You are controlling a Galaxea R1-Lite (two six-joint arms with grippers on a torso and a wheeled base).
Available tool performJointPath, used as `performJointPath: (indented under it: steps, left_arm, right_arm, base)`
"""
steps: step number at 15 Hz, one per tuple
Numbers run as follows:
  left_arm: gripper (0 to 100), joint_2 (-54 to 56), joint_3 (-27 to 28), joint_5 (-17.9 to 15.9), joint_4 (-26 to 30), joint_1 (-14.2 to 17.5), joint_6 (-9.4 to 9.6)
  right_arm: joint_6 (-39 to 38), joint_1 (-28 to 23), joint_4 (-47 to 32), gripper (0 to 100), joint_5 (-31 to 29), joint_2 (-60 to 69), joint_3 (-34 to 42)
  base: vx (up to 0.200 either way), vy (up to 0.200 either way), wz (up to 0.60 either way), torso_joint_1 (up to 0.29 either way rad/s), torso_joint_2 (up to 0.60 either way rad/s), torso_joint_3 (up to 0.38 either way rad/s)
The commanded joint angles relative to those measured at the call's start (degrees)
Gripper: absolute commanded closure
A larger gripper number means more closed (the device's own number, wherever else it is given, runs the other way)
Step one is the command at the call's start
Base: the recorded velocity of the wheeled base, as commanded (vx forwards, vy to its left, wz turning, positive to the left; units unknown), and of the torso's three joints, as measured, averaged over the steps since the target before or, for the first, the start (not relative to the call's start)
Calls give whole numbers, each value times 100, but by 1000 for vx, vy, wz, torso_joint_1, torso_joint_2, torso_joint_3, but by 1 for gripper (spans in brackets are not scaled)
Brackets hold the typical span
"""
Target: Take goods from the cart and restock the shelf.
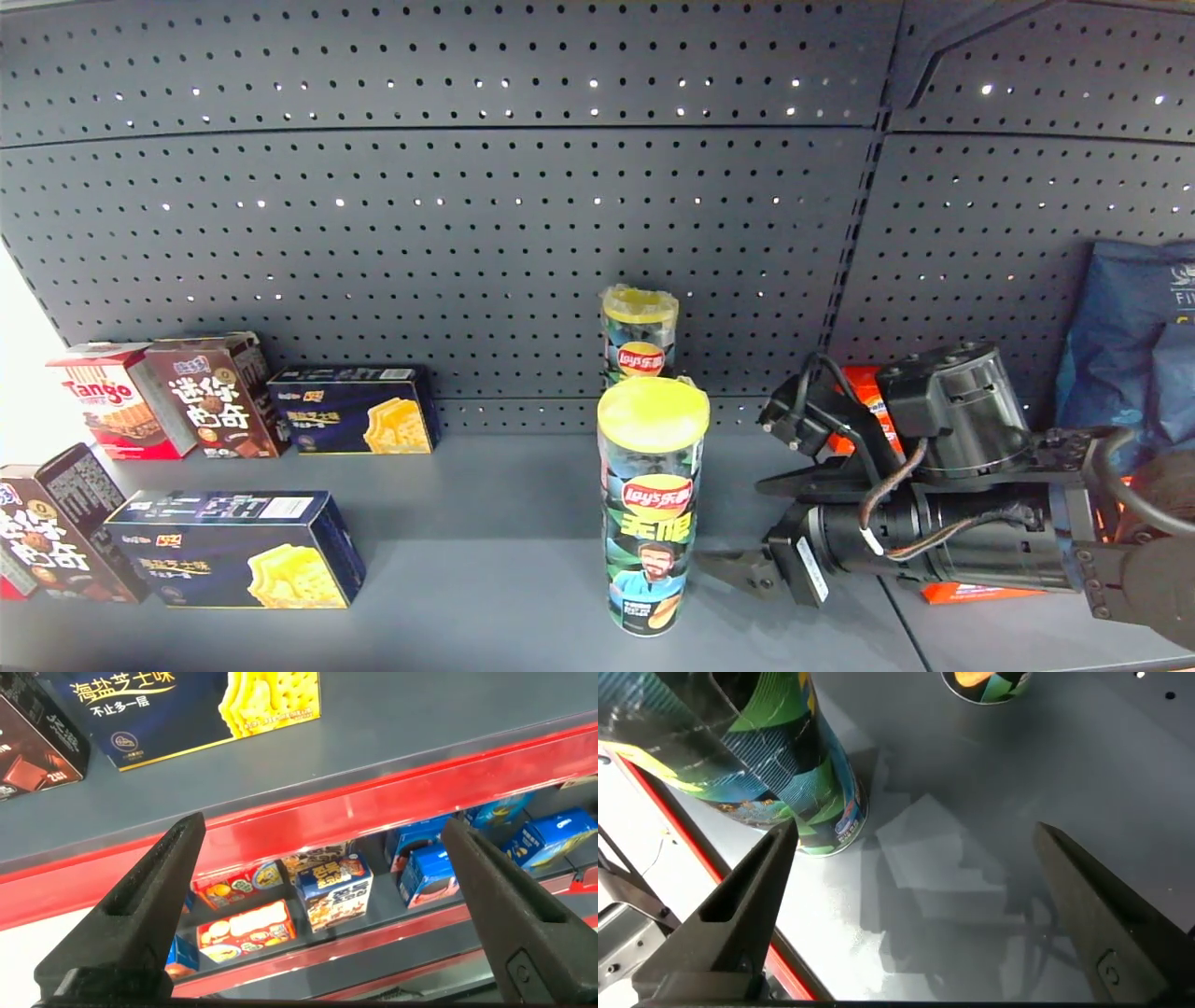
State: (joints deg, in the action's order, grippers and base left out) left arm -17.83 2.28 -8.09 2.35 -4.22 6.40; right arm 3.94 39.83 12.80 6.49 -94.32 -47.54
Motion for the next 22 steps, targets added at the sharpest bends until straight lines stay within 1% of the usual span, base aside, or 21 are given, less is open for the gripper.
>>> performJointPath:
  steps: [1,9,12,19,22]
  left_arm:
    - [0,-18,1,1,2,0,2]
    - [0,-9,1,1,2,0,2]
    - [0,-9,1,10,2,0,-34]
    - [0,-9,1,10,2,0,-42]
    - [0,-1,1,10,2,0,-51]
  right_arm:
    - [2,-1,3,0,2,10,-9]
    - [2,-45,3,0,2,19,-62]
    - [2,-19,3,0,2,-25,-53]
    - [2,8,3,0,2,-60,-36]
    - [-16,-63,38,0,2,520,193]
  base:
    - [0,0,0,0,0,0]
    - [0,0,0,0,0,0]
    - [0,0,0,0,0,0]
    - [0,0,0,0,0,0]
    - [0,0,0,0,0,0]
